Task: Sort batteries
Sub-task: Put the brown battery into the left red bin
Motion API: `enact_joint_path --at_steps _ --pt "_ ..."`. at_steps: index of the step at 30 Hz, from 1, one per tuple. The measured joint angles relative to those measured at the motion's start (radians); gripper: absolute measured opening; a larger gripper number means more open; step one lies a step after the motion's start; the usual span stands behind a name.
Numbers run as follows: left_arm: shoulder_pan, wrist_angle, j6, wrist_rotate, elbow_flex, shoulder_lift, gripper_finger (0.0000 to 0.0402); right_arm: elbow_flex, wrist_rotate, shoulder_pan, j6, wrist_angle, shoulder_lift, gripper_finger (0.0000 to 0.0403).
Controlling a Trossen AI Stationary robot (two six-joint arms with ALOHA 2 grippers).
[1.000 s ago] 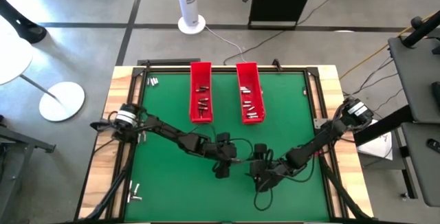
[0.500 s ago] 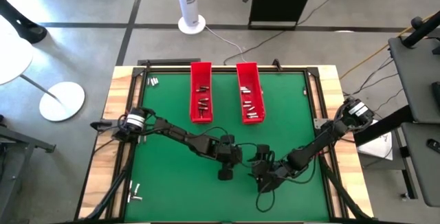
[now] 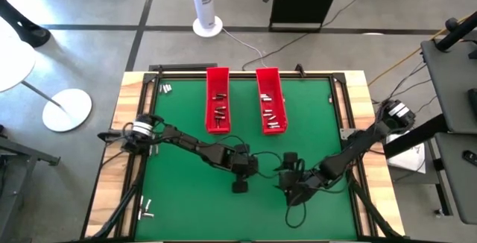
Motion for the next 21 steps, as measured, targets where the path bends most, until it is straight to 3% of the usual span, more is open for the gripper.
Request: enact_joint_path --at_steps 10,15,21 --pt "0.049 -0.27 0.004 -0.088 -0.096 -0.376 0.0025 -0.003 0.001 0.007 -0.027 -0.012 -0.052 0.026" --pt "0.193 -0.342 0.045 -0.116 -0.177 -0.549 0.0025 -0.004 0.043 0.007 -0.03 -0.014 -0.041 0.0256" --pt "0.409 -0.387 0.214 -0.135 -0.225 -0.618 0.0025 -0.001 0.051 -0.007 -0.079 -0.012 -0.059 0.0272"
